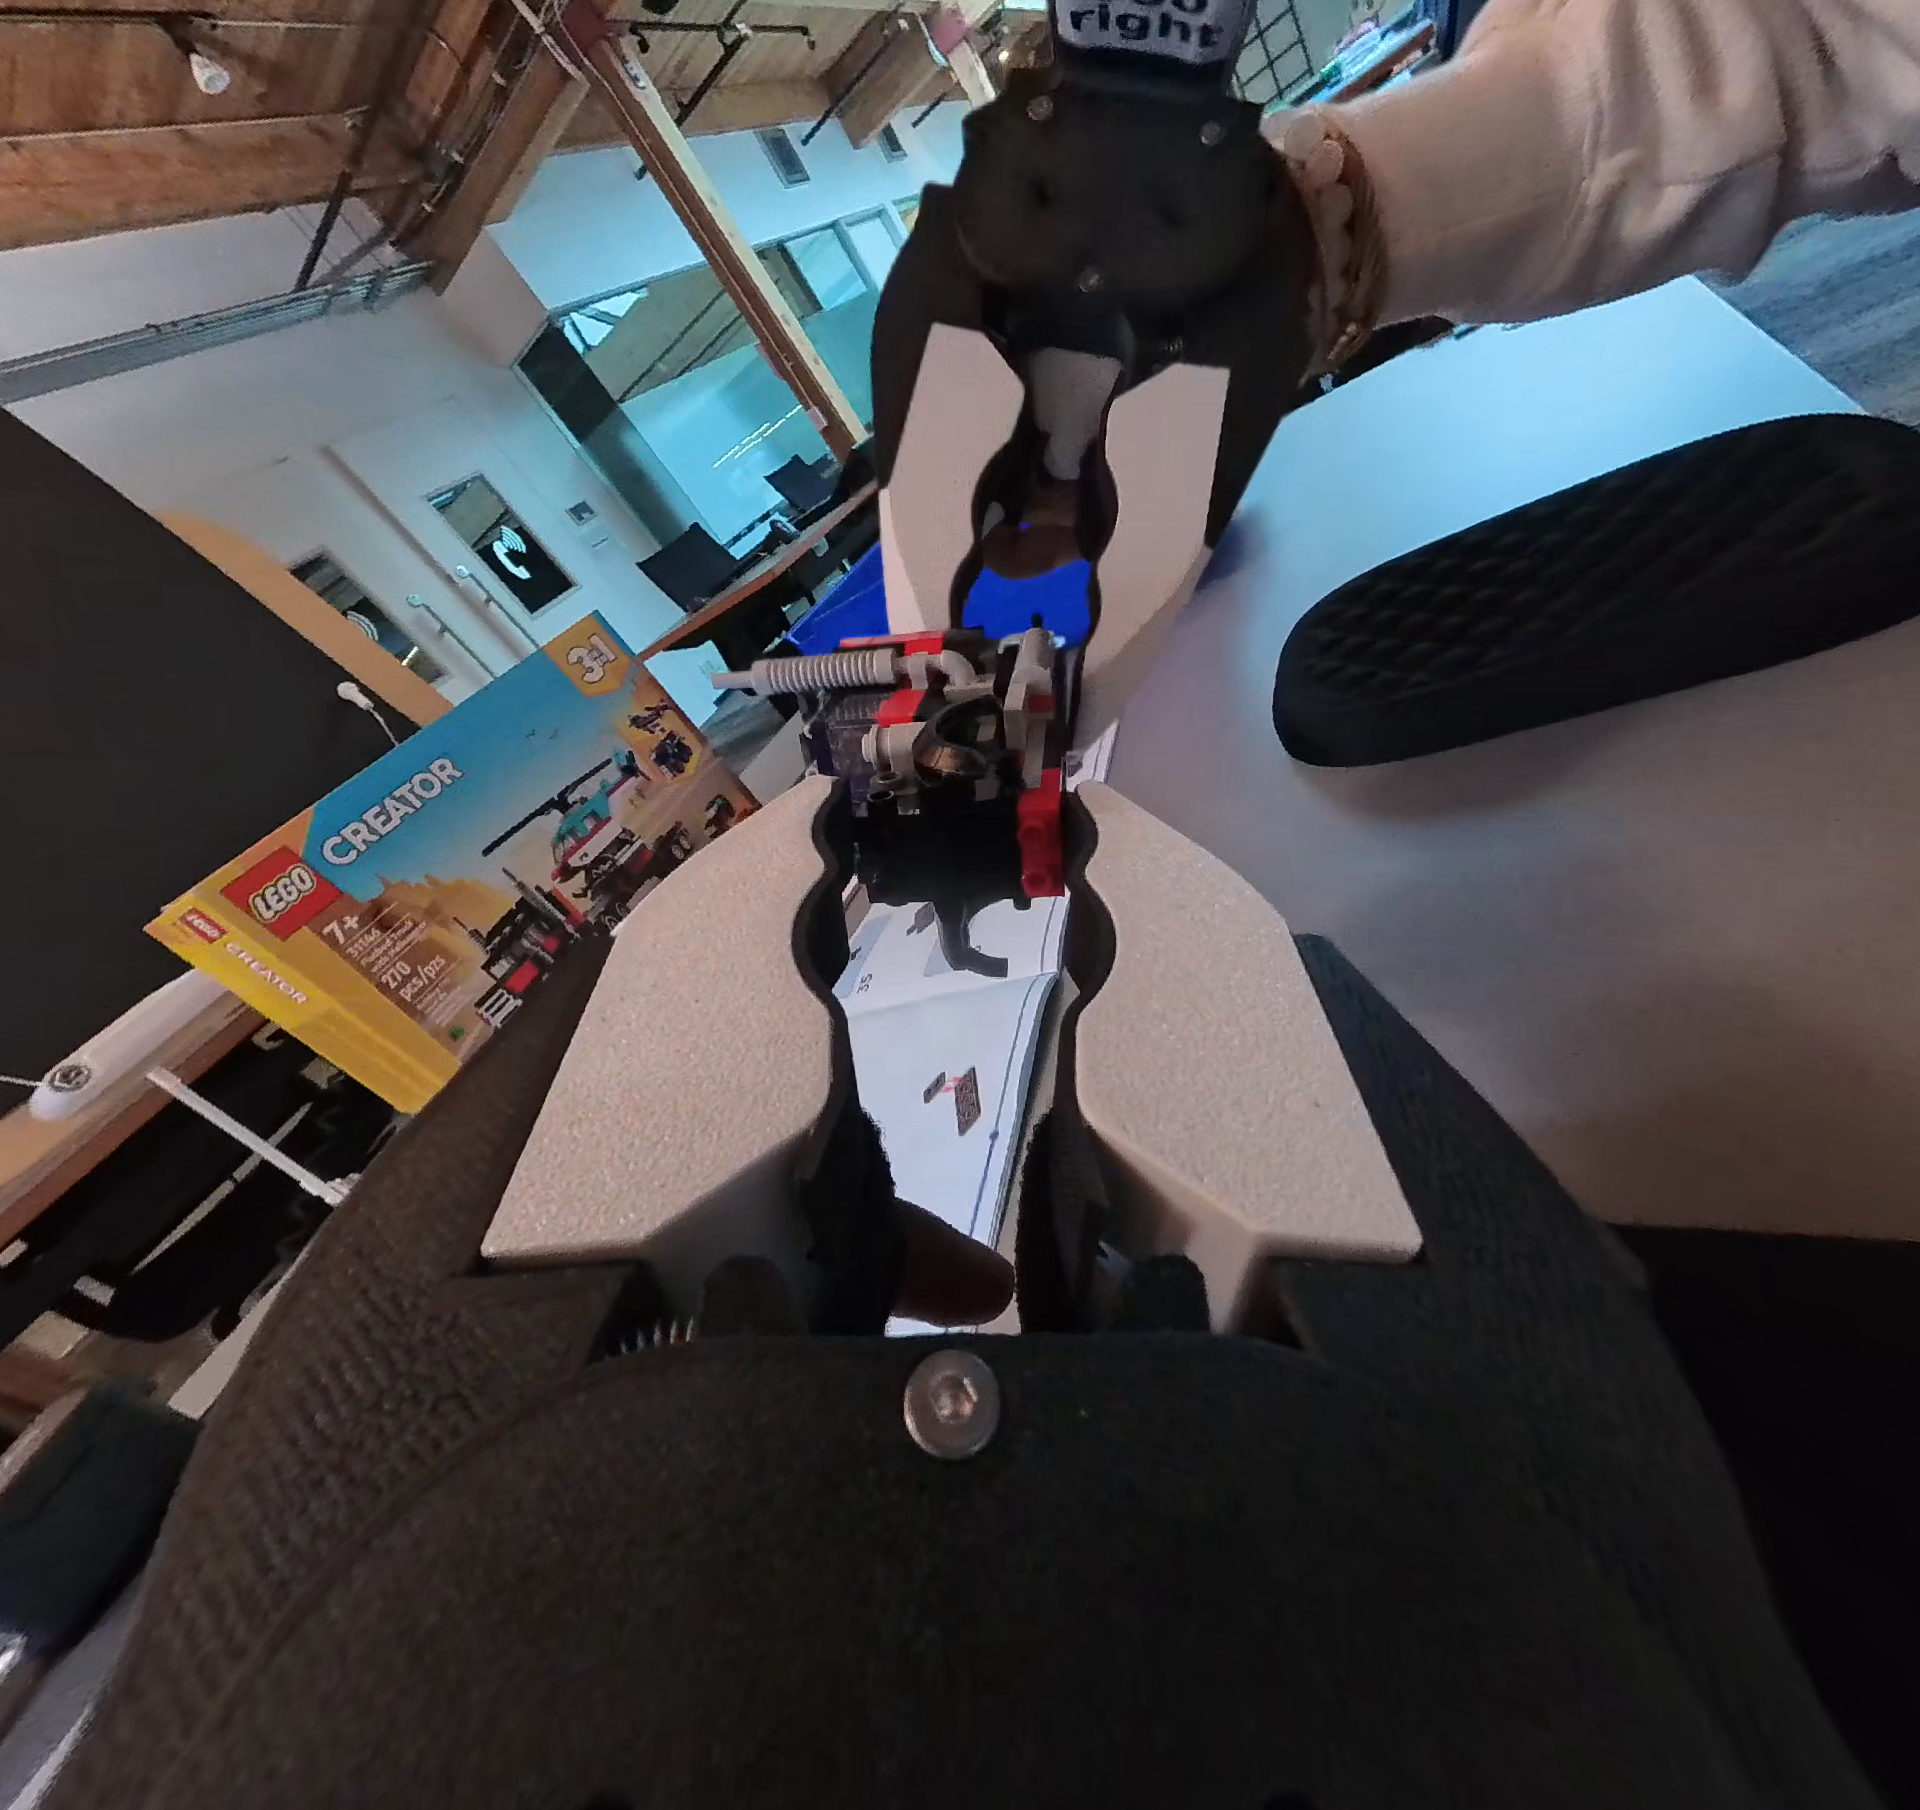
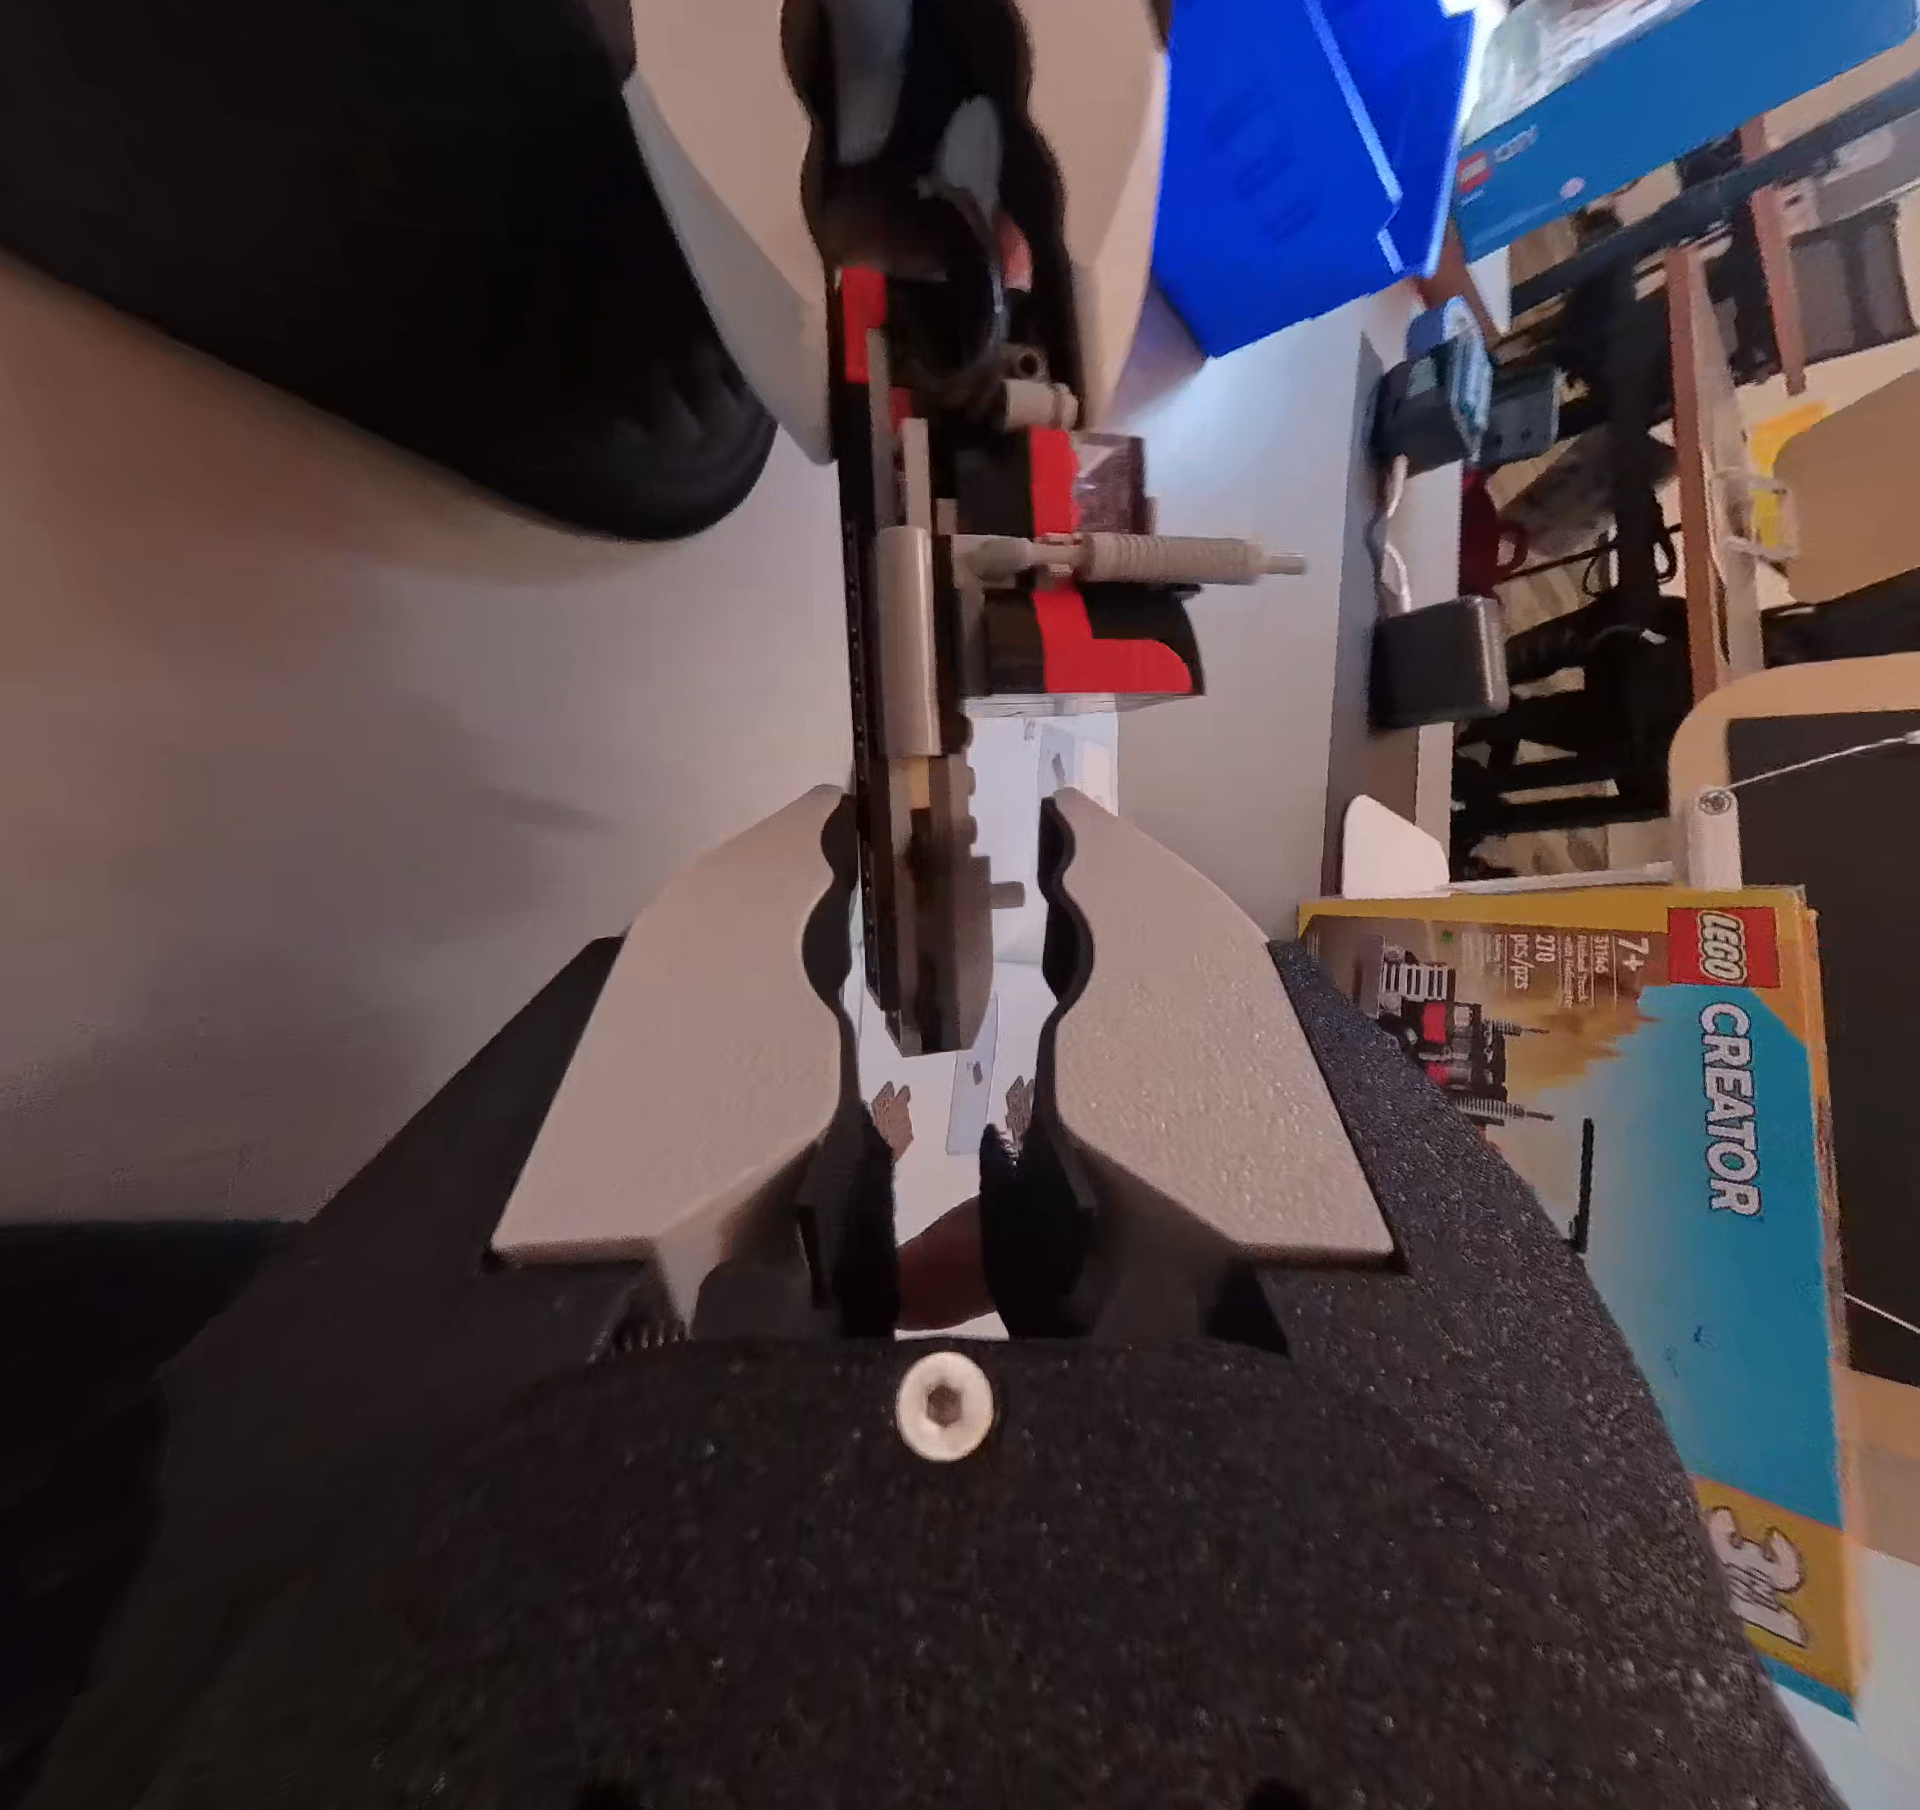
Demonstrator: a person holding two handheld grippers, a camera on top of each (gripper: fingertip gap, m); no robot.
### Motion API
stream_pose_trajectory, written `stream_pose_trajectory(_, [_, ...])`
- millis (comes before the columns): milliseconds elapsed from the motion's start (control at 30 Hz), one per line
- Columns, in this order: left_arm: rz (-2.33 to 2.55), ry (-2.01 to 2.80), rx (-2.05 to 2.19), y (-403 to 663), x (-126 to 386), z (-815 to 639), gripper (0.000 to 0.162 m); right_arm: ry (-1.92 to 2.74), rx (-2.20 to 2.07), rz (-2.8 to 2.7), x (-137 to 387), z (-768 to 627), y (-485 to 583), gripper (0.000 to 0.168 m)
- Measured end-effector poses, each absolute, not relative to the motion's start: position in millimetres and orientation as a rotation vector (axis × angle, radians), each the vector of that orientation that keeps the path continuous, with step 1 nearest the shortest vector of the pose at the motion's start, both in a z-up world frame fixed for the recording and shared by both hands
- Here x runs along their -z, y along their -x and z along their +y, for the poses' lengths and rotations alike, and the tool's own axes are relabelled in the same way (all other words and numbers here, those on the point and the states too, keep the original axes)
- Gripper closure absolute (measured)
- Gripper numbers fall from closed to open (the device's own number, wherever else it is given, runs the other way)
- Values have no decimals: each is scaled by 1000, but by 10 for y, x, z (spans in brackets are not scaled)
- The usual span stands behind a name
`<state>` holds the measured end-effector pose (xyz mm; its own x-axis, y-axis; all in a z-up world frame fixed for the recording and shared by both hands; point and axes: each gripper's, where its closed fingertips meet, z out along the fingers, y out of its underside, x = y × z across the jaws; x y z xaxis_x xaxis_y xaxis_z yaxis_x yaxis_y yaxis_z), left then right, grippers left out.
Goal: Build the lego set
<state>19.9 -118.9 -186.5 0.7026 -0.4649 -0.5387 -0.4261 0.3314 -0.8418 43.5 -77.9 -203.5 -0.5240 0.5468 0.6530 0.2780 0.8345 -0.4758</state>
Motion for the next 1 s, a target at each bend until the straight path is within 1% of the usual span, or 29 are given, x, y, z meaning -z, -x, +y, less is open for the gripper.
stream_pose_trajectory(100, [857, 1275, 31, -218, 1852, -1174, 123, 589, -322, -2193, 2113, -785, -414, 143])
stream_pose_trajectory(167, [864, 1270, 38, -231, 1842, -1165, 123, 598, -294, -2207, 2156, -774, -403, 145])
stream_pose_trajectory(367, [857, 1321, 70, -194, 1850, -1100, 123, 648, -311, -2164, 2160, -725, -391, 146])
stream_pose_trajectory(533, [735, 1515, 72, 54, 1914, -1059, 108, 723, -281, -2133, 2252, -590, -385, 146])
stream_pose_trajectory(633, [592, 1774, 31, 401, 2181, -1099, 105, 748, -228, -2116, 2336, -463, -353, 147])
stream_pose_trajectory(667, [541, 1868, 37, 500, 2294, -1145, 102, 756, -208, -2113, 2359, -420, -339, 147])
stream_pose_trajectory(800, [238, 2212, 166, 762, 2663, -1356, 98, 827, -200, -2144, 2455, -323, -279, 147])
stream_pose_trajectory(833, [126, 2277, 206, 801, 2711, -1378, 95, 847, -197, -2154, 2470, -304, -262, 146])
stream_pose_trajectory(867, [26, 2324, 239, 818, 2740, -1387, 85, 866, -189, -2161, 2481, -284, -243, 146])
stream_pose_trajectory(900, [-53, 2351, 241, 831, 2754, -1388, 82, 885, -178, -2164, 2489, -263, -222, 146])
stream_pose_trajectory(1000, [-143, 2411, -25, 1005, 2788, -1405, 76, 931, -156, -2159, 2504, -225, -157, 146])
